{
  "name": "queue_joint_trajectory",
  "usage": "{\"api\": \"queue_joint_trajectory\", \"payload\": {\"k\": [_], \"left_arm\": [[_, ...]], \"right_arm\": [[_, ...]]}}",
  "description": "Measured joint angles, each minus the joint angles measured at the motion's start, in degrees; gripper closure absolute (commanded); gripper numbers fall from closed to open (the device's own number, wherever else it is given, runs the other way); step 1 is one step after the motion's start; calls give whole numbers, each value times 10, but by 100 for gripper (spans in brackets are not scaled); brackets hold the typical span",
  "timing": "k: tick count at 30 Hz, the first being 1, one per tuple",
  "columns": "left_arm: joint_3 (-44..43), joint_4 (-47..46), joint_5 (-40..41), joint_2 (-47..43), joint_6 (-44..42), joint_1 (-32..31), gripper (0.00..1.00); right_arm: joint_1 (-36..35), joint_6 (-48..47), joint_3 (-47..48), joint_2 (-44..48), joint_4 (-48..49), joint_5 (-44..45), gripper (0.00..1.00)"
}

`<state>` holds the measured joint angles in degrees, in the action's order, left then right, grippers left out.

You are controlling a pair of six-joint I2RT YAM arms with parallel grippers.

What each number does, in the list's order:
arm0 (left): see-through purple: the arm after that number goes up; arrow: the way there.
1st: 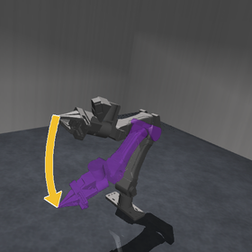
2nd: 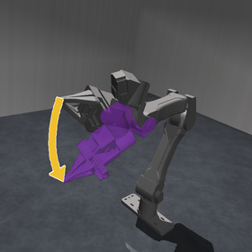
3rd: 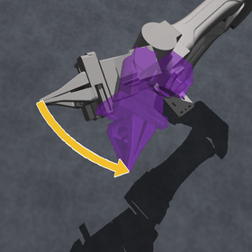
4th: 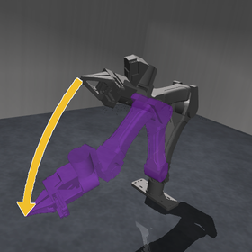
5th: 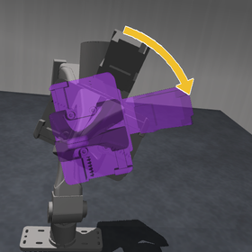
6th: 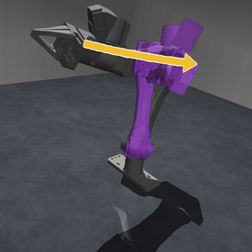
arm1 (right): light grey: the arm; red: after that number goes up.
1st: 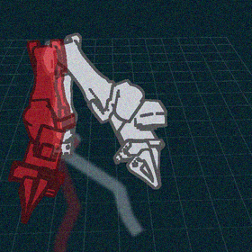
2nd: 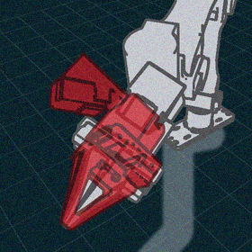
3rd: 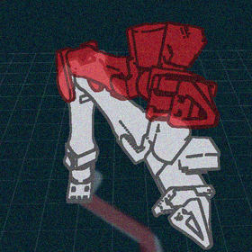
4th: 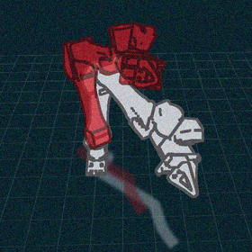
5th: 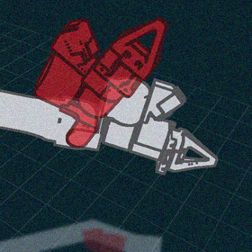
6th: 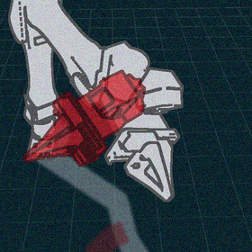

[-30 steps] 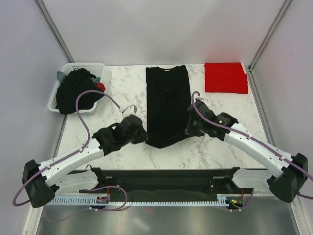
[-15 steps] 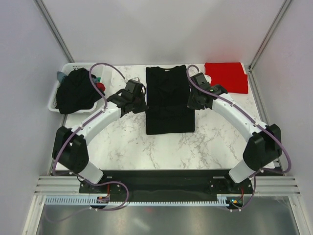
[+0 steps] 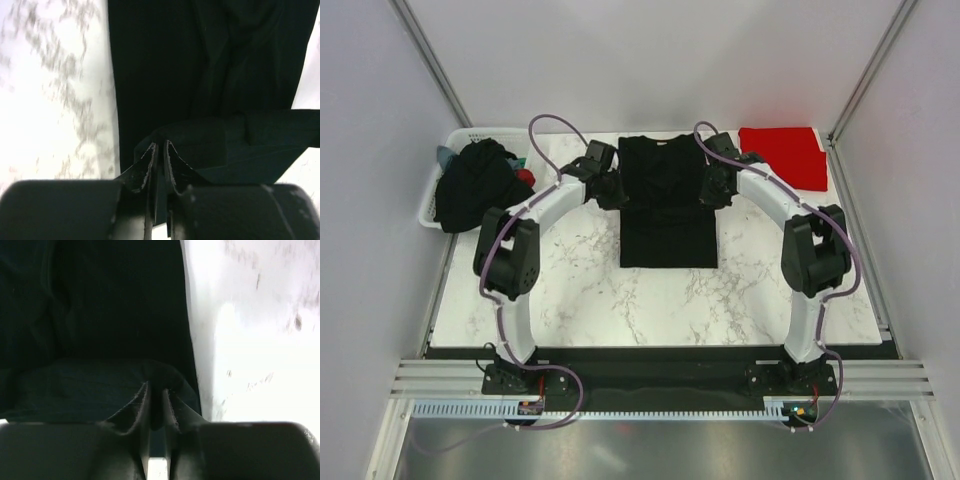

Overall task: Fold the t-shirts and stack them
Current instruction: Fold the tshirt

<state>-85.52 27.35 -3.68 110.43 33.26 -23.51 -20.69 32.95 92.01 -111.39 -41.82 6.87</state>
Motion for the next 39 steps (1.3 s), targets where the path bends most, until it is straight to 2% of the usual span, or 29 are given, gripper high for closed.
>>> {"api": "queue_joint_trajectory", "payload": {"k": [1,2,4,6,8,11,13,17,20,23,27,29,34,39], "left_arm": [[-25,4,-12,23,-5,7,58],[-57,10,-26,52,-9,16,53],[-137,37,-57,116,-8,35,46],[-203,59,-73,162,-9,54,42],[-223,79,-79,172,-10,71,37],[-203,102,-77,134,-10,88,38],[-148,101,-74,78,-9,89,39],[43,50,-80,-87,-5,76,41],[202,-6,-88,-201,7,62,42],[347,-68,-90,-263,21,46,43],[485,-148,-104,-278,49,23,43],[513,-206,-104,-300,50,8,44],[549,-317,-113,-292,50,-20,46],[566,-367,-114,-288,51,-20,46]], "right_arm": [[6,0,15,-16,0,-9,42],[13,-1,36,-36,-1,-15,29],[28,-9,99,-85,-9,-31,20],[41,-17,173,-132,-31,-44,19],[49,-23,215,-151,-35,-49,19],[53,-28,181,-107,-33,-55,19],[46,-28,104,-33,-21,-60,22],[17,-26,-41,111,10,-83,28],[-19,-26,-109,158,40,-99,29],[-54,-26,-132,133,58,-106,30],[-86,-27,-126,63,67,-110,31],[-94,-30,-110,27,64,-109,32],[-97,-40,-21,-63,52,-95,32],[-97,-56,61,-122,34,-63,31]]}}
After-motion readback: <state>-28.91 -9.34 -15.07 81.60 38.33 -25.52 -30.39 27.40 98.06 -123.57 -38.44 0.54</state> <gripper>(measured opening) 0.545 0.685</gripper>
